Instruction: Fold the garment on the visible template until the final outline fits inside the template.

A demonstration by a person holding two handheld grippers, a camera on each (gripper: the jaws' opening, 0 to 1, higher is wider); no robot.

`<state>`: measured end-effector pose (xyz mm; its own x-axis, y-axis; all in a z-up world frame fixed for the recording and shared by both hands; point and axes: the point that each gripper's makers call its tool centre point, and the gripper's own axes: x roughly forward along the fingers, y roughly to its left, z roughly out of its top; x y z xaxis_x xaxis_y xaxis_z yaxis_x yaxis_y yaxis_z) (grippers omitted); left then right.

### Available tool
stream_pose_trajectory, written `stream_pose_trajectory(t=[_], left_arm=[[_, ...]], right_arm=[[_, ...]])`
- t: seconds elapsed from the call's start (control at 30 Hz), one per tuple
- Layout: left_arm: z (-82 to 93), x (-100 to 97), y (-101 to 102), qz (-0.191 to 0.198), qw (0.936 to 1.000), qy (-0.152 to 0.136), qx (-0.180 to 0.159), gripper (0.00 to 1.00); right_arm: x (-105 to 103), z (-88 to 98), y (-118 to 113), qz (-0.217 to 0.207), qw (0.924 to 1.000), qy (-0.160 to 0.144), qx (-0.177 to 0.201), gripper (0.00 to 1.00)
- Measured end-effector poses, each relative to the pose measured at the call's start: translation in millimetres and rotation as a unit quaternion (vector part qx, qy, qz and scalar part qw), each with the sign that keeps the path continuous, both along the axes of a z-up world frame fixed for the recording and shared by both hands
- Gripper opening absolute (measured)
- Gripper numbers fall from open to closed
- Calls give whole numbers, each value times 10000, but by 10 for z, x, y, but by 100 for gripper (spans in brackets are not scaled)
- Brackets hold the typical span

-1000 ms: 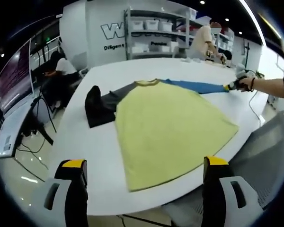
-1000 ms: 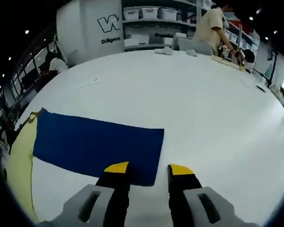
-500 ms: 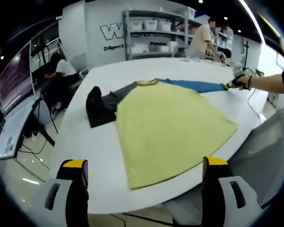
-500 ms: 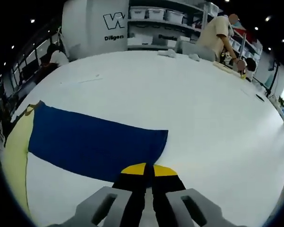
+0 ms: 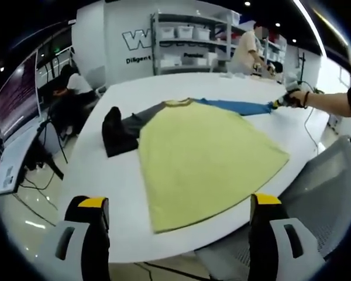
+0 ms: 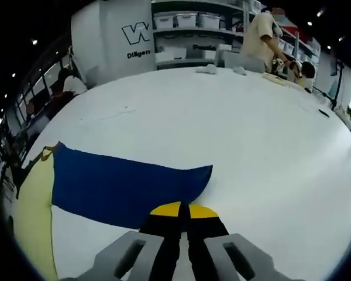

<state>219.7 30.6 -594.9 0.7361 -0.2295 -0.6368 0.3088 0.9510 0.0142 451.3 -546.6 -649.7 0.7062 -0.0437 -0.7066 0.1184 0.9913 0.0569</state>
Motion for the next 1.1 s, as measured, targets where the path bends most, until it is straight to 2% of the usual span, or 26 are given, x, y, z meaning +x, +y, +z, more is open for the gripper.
stream_pose_trajectory(t=[0.23,0.33,0.53,0.87,1.1], left_arm=[[-10,-7,-63,-70,9999,-17,-96,96],[-18,-17,-111,-108,9996,-6,-245,96],[-34,-15,-96,-129,9995,-49,-296,96],[-13,-6,-83,-102,9989,-141,-430,94],[-31,-37,-142,-260,9987,-44,-444,94]], right_arm=[[133,188,146,165,9997,-185,13,0],[181,262,273,246,9993,-227,159,0],[295,394,523,446,9981,-304,286,0],[362,590,1122,1138,9922,-369,345,0],[386,676,1546,1517,9869,-402,378,0]])
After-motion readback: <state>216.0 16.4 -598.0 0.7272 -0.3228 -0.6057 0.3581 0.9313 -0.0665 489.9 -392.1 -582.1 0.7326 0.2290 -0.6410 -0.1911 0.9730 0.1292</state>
